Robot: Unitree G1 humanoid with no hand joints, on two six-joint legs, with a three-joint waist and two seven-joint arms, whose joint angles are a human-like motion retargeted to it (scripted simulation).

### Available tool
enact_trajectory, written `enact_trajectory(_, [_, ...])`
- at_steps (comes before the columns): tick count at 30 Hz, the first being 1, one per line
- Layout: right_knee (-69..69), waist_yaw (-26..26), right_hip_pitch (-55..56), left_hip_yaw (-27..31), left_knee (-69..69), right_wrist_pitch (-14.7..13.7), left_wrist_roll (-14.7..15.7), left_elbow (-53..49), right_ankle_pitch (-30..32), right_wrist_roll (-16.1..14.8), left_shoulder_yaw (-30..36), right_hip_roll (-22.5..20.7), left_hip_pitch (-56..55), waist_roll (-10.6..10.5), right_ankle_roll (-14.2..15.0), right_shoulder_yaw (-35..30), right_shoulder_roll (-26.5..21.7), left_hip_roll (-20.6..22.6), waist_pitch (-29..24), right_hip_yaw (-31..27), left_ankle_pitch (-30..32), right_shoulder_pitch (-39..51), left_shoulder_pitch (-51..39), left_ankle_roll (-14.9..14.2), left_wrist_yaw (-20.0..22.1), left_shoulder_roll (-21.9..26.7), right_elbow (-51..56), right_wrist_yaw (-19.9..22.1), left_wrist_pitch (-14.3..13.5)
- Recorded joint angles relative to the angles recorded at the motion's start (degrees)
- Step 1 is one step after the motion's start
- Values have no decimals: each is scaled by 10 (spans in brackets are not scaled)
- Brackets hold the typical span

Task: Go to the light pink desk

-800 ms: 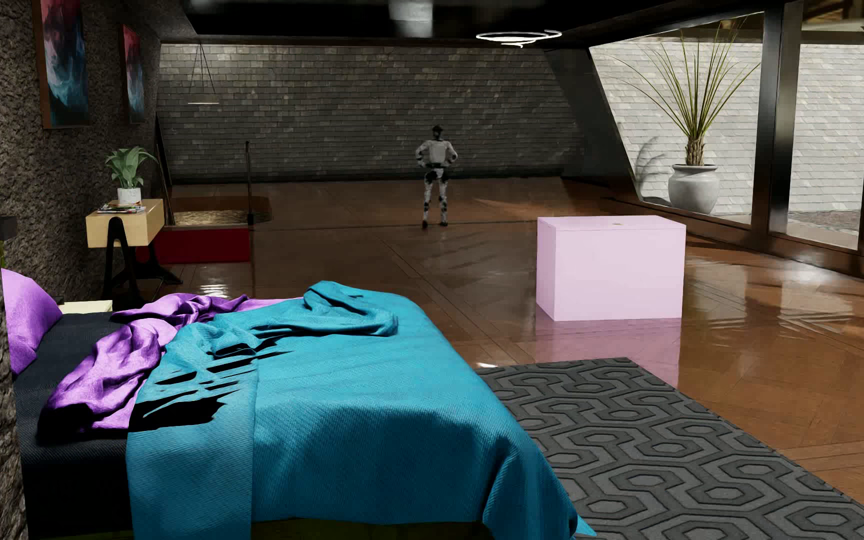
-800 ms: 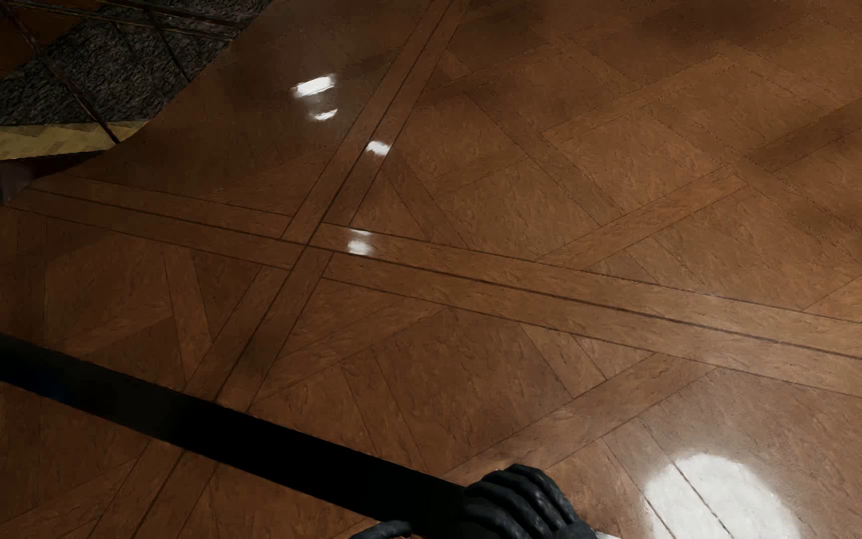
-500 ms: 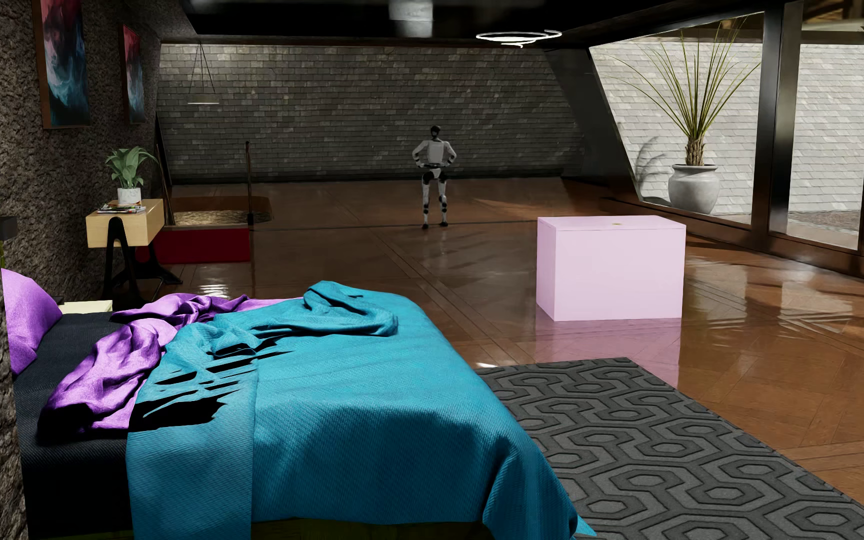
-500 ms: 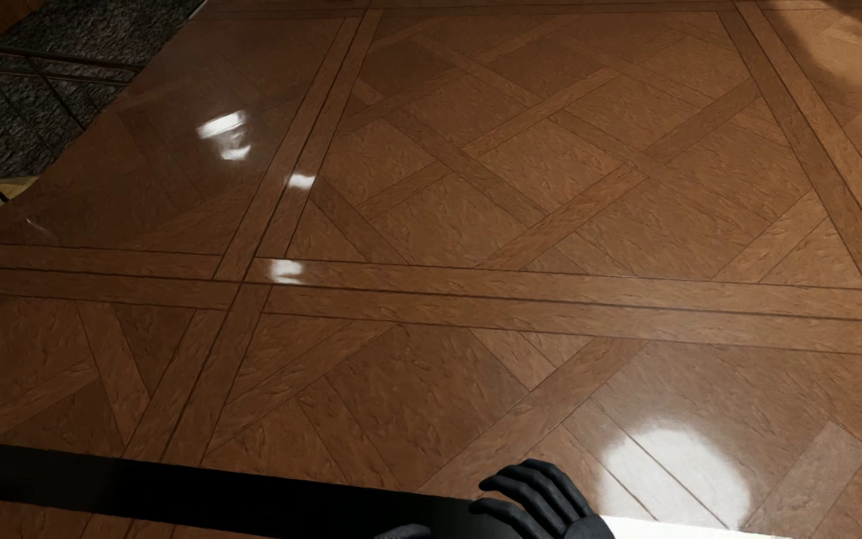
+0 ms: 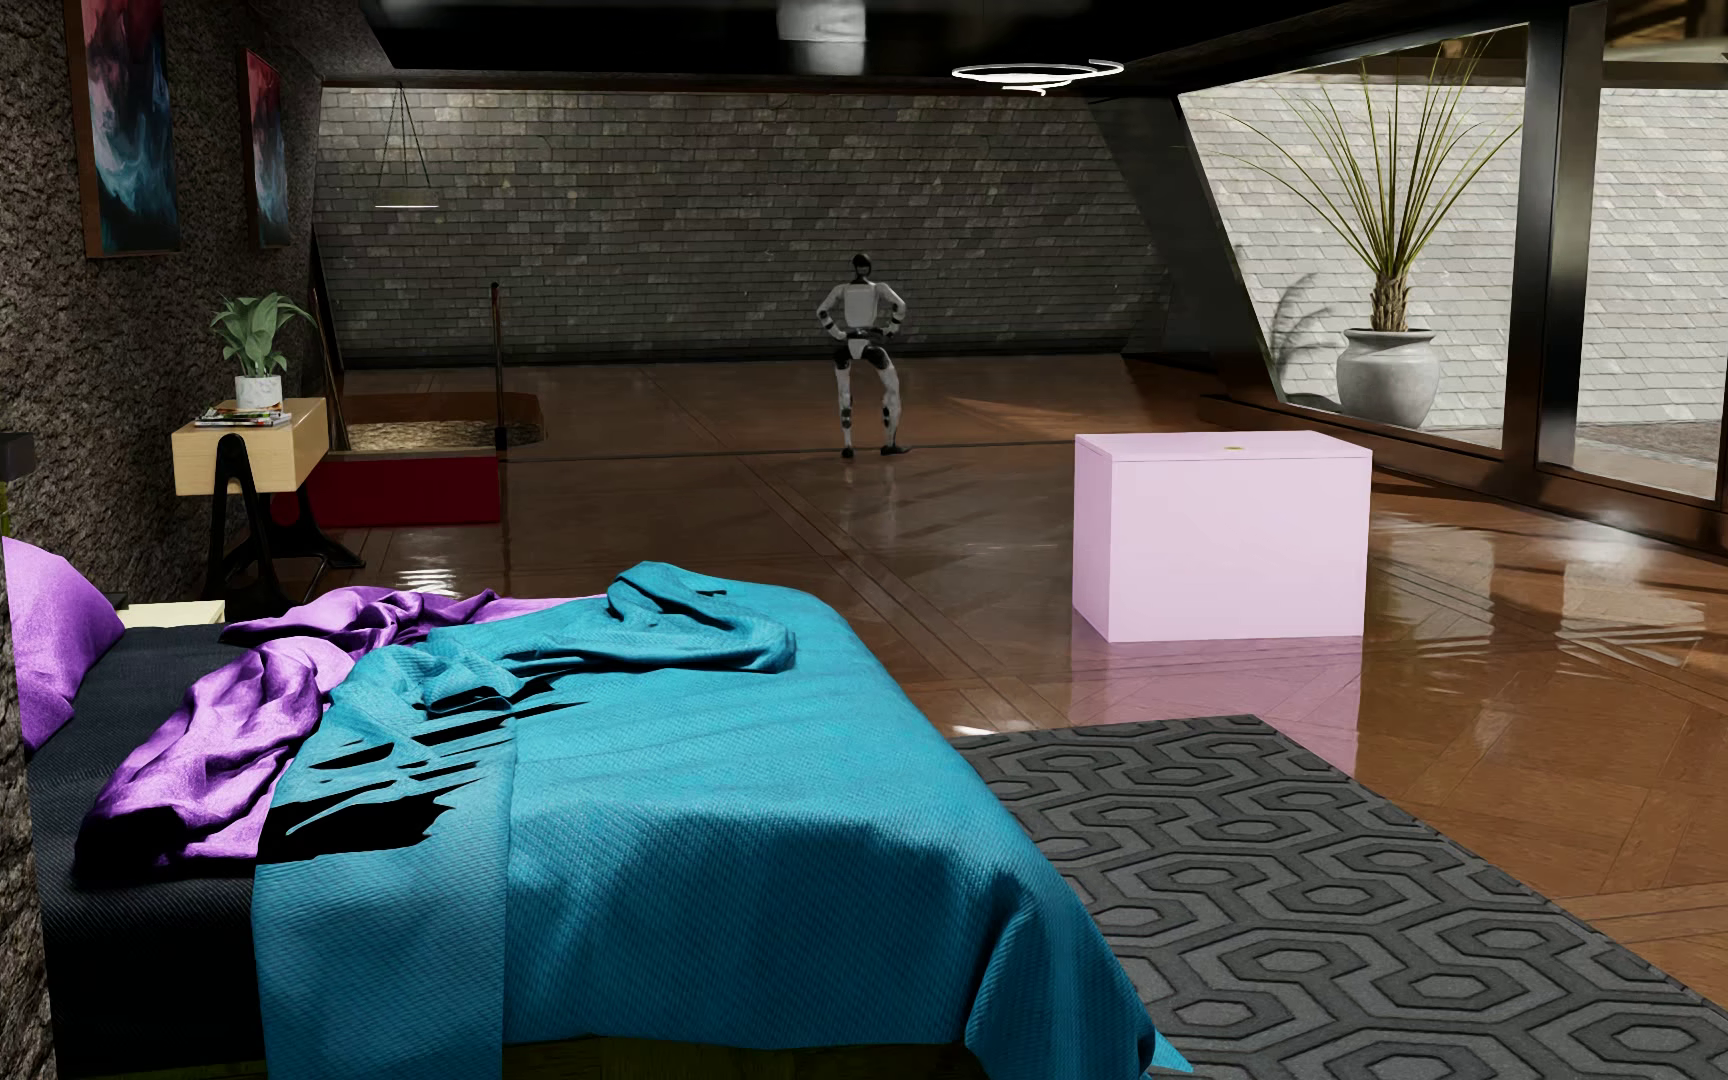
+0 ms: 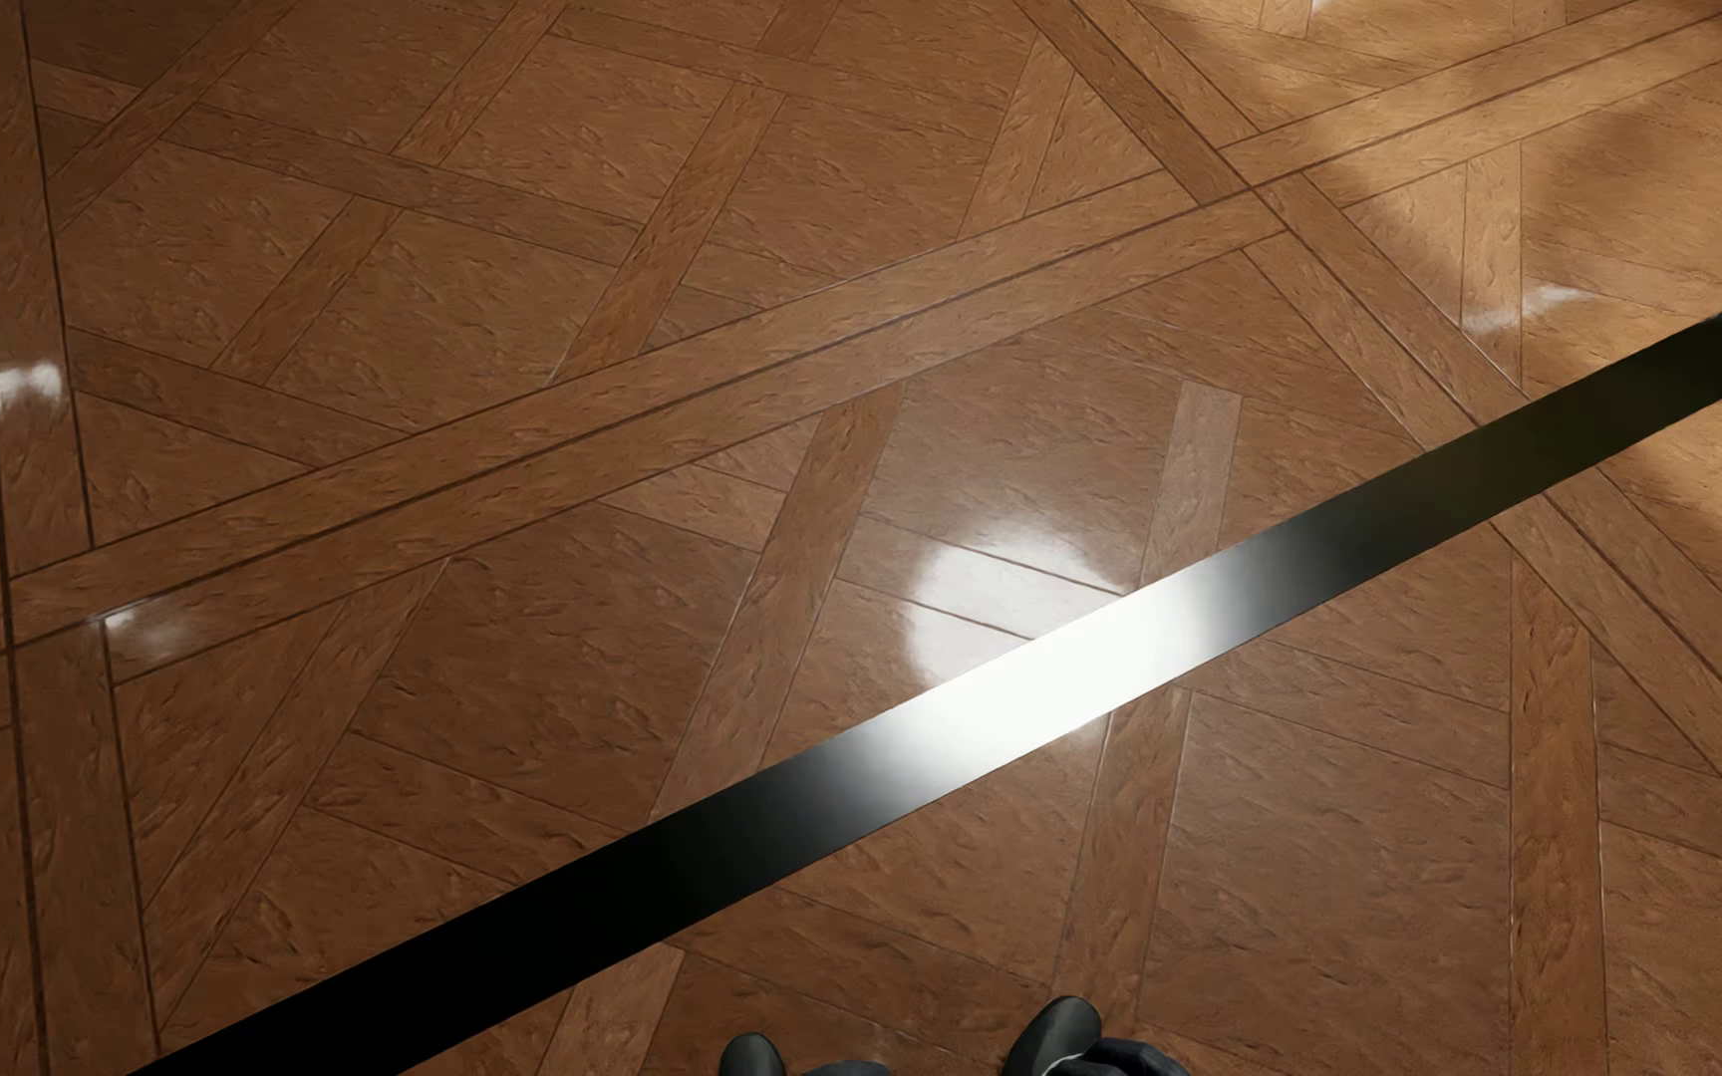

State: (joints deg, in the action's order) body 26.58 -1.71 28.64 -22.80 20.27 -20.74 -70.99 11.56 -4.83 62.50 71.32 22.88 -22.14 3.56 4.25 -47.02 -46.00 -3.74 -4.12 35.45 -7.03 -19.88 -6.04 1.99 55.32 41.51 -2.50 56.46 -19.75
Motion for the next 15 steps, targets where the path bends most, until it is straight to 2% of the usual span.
enact_trajectory(2, [73,7,-26,-36,9,1,3,5,-34,-30,-1,4,9,0,9,-10,-24,-24,0,-48,-1,-22,5,-1,-4,-3,20,-7,3])
enact_trajectory(4, [119,11,-73,-74,12,14,17,0,-53,-42,-5,23,21,1,-3,-7,-14,-47,5,-47,2,-12,15,-1,-6,3,24,-11,3])
enact_trajectory(6, [117,10,-144,-120,5,15,30,-6,-70,-56,-14,69,36,5,-43,-7,19,-63,17,44,11,14,23,-1,-11,9,-4,-2,-3])
enact_trajectory(7, [101,7,-186,-148,-1,14,38,-12,-81,-67,-15,95,46,6,-56,-8,28,-70,25,120,16,20,19,-2,-18,12,-7,0,-3])
enact_trajectory(8, [82,1,-226,-179,-5,10,42,-13,-81,-79,-19,116,57,8,-82,-9,34,-78,32,201,21,22,11,-5,-25,12,-10,0,-5])
enact_trajectory(9, [56,-3,-257,-210,-11,8,40,-16,-64,-93,-26,122,70,10,-71,-15,37,-86,38,260,28,27,5,-7,-31,11,-17,-2,-6])
enact_trajectory(10, [26,-3,-268,-237,-17,7,36,-20,-43,-109,-34,112,85,12,4,-24,39,-93,42,270,37,32,2,-10,-36,11,-24,11,-9])
enact_trajectory(11, [2,-1,-260,-260,-25,11,31,-21,-46,-122,-40,93,101,12,32,-30,45,-104,44,234,47,38,-1,-16,-36,11,-26,0,-12])
enact_trajectory(13, [-37,3,-255,-296,-32,19,26,-9,-36,-124,-31,41,127,4,35,-25,63,-144,49,192,70,45,-12,-29,-24,11,-16,0,-19])
enact_trajectory(15, [-72,13,-259,-315,-22,19,42,6,-38,-111,-1,-23,141,-12,18,-19,63,-199,56,170,89,47,-13,-45,-21,15,-19,1,-13])
